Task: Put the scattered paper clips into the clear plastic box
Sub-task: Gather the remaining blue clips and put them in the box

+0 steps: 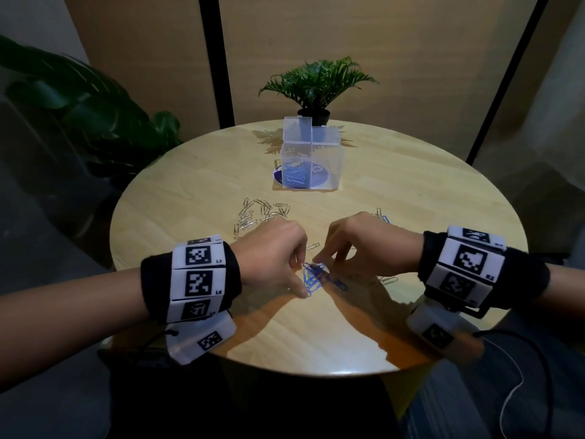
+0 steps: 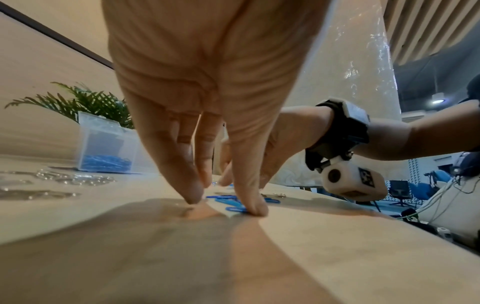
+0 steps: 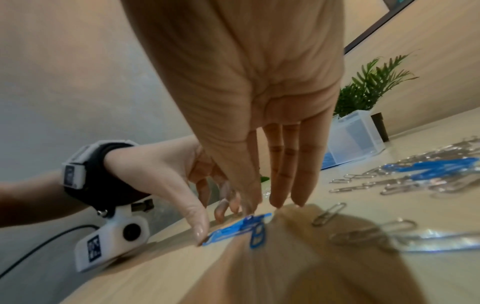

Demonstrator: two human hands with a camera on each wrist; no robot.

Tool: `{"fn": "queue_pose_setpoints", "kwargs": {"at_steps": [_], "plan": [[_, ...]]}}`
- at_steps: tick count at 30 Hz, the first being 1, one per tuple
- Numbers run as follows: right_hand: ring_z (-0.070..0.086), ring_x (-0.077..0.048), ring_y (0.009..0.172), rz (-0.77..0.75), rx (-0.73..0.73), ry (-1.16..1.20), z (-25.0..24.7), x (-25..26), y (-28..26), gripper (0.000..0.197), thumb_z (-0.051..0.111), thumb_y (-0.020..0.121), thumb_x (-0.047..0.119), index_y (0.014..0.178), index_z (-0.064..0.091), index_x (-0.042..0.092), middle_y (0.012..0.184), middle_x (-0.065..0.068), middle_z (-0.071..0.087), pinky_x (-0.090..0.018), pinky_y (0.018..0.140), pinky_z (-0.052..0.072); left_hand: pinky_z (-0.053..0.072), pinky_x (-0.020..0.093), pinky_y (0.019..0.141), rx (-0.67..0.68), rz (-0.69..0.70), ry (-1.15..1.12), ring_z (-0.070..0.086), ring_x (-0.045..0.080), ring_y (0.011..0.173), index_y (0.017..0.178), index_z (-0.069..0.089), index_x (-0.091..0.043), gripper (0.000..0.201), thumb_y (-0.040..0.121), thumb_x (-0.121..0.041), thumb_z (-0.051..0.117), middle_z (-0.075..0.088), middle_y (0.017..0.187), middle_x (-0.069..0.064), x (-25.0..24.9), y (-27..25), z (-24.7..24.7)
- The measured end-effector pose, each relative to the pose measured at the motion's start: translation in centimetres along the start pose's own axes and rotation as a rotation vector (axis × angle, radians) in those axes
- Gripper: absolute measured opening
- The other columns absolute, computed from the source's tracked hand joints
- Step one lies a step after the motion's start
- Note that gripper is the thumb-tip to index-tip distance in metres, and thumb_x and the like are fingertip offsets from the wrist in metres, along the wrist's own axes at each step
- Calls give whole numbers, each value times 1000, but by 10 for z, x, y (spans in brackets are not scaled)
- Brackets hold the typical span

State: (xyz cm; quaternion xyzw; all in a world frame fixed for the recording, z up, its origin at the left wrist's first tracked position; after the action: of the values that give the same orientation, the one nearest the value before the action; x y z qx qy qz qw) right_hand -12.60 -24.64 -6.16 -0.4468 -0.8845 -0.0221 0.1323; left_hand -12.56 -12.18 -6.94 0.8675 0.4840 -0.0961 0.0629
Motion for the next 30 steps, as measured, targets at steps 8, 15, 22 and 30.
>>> {"fn": "queue_pose_setpoints", "kwargs": {"at_steps": [8, 15, 22, 30], "plan": [[66, -10, 72, 61, -36, 7, 5, 1, -13, 15, 77, 71, 29, 84, 77, 22, 79, 3, 75, -25, 72, 49, 44, 25, 66, 41, 68, -56, 51, 2, 60, 79, 73, -20, 25, 61, -33, 86, 57, 66, -10, -5, 5, 2], [65, -9, 73, 58, -110, 38, 0, -1, -1, 23, 82, 67, 31, 87, 75, 24, 77, 5, 73, -24, 73, 49, 49, 27, 67, 38, 86, -50, 57, 10, 64, 77, 74, -16, 17, 66, -25, 83, 69, 69, -2, 0, 3, 6], [68, -11, 80, 44, -41, 94, 7, -5, 7, 32, 84, 65, 29, 96, 77, 27, 82, 3, 73, -27, 78, 52, 51, 36, 72, 68, 154, 22, 62, 18, 74, 76, 71, -14, 6, 75, -20, 73, 69, 78, 2, -3, -5, 12], [67, -15, 77, -11, -20, 38, 9, -5, 6, 11, 75, 75, 29, 84, 75, 23, 80, 3, 74, -35, 78, 53, 32, 36, 56, 149, 264, 609, 41, 30, 65, 85, 56, -6, 16, 88, -13, 42, 56, 89, 11, -13, -12, 21]]}}
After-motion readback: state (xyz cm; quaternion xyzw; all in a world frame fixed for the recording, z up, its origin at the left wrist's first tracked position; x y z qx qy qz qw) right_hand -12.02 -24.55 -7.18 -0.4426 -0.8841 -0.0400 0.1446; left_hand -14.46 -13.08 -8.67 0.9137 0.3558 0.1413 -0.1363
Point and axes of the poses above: each hand's wrist, its own y-axis towards the middle knuckle, its own z-axis out of the palm, x = y × z, the point moved 5 cm from there along y, towards the middle knuckle
